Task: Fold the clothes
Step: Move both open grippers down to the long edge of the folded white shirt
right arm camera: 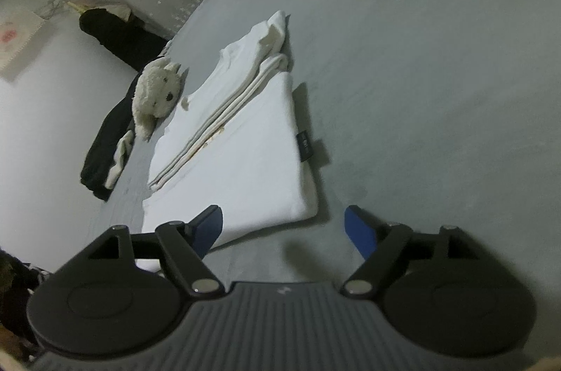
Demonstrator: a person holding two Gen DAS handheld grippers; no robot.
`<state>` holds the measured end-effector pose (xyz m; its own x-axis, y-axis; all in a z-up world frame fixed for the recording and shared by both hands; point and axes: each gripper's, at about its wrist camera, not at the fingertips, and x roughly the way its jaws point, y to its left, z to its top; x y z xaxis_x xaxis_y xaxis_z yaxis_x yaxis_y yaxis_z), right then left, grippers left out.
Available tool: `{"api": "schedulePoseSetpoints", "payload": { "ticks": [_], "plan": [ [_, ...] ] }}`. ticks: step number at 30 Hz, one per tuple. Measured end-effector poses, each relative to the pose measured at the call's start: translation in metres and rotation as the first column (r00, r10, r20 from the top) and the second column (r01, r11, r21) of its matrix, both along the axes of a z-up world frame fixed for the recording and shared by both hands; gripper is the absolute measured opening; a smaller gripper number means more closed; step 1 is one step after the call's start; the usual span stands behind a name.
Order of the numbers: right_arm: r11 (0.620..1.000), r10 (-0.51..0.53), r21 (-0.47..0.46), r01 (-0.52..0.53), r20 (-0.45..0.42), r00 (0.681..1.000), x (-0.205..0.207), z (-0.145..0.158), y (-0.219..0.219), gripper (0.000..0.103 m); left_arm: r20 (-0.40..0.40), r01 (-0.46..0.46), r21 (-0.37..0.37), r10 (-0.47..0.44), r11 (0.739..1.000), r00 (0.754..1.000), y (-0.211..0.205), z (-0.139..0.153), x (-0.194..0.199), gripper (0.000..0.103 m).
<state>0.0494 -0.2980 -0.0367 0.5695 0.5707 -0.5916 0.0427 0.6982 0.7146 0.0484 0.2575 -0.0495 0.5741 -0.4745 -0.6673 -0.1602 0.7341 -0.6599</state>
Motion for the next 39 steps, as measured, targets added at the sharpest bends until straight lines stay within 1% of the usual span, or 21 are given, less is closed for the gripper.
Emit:
{"api": "schedulePoseSetpoints", "payload": {
  "ticks": [4,9,20,24,32,34,37,39],
  "plan": [
    [0.999,0.033,0.000,-0.033,0.006,0.999,0.004,-0.001,0.005,0.081,-0.006,0.009,-0.049,-0.009,0.999,1.000,0.001,-0.006,0.004,0.066],
    [0.999,0.048,0.014,-0.048,0.017,0.999,0.011,-0.005,0.009,0.081,0.004,0.046,-0.043,-0.046,0.998,0.999,-0.008,-0.007,0.011,0.066],
    [0.999,0.033,0.024,-0.034,0.043,0.999,0.021,-0.006,0.017,0.081,0.003,0.090,-0.103,-0.090,0.991,0.996,-0.023,-0.013,0.027,0.066],
    [0.998,0.028,0.046,-0.031,0.059,0.998,0.025,-0.008,0.022,0.081,0.005,0.097,-0.093,-0.097,0.991,0.995,-0.030,-0.012,0.030,0.066],
    [0.998,0.014,0.064,-0.020,0.091,0.996,0.027,-0.010,0.029,0.081,0.031,0.073,-0.098,-0.070,0.993,0.997,-0.033,-0.012,0.025,0.066],
    [0.997,0.006,0.070,-0.012,0.092,0.996,0.027,-0.010,0.028,0.079,0.040,0.065,-0.092,-0.062,0.994,0.997,-0.035,-0.013,0.024,0.065],
    [0.997,-0.008,0.073,0.002,0.090,0.996,0.026,-0.011,0.026,0.074,0.043,0.053,-0.073,-0.050,0.996,0.998,-0.037,-0.012,0.023,0.058],
    [0.998,-0.014,0.070,0.008,0.089,0.996,0.026,-0.011,0.026,0.072,0.039,0.045,-0.058,-0.042,0.997,0.998,-0.038,-0.011,0.022,0.049]
  ]
}}
